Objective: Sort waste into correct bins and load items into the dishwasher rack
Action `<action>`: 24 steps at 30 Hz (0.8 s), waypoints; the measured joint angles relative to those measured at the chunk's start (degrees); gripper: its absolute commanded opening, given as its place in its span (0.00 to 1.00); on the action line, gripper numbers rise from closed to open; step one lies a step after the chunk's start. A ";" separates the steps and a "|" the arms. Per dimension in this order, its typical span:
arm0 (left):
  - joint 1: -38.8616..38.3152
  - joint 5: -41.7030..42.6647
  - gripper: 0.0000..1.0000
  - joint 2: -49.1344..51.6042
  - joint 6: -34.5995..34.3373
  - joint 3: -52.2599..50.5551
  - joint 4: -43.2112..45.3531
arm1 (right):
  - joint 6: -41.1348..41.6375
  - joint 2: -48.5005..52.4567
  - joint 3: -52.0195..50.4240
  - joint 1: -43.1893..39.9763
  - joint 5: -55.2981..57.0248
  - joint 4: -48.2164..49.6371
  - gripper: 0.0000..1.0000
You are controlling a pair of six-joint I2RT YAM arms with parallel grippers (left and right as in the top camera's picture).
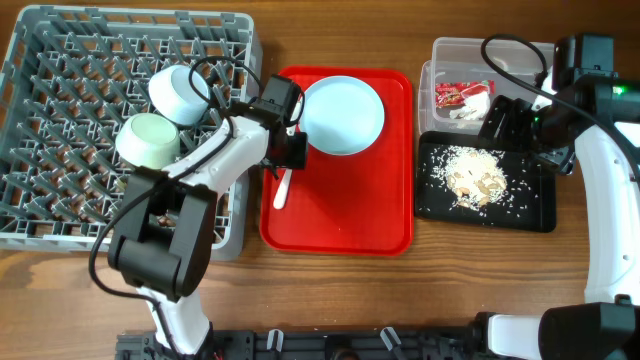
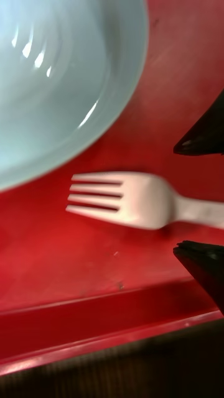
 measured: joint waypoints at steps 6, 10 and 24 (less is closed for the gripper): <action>0.00 -1.07 0.45 0.57 0.00 0.00 3.21 | 0.00 0.00 0.00 0.00 0.00 0.00 1.00; 0.00 -1.38 0.45 0.72 0.00 0.00 4.79 | 0.00 0.00 0.00 0.00 0.00 0.00 1.00; 0.00 -1.44 0.48 2.03 0.50 0.07 5.35 | 0.00 0.00 0.00 0.00 0.00 0.02 1.00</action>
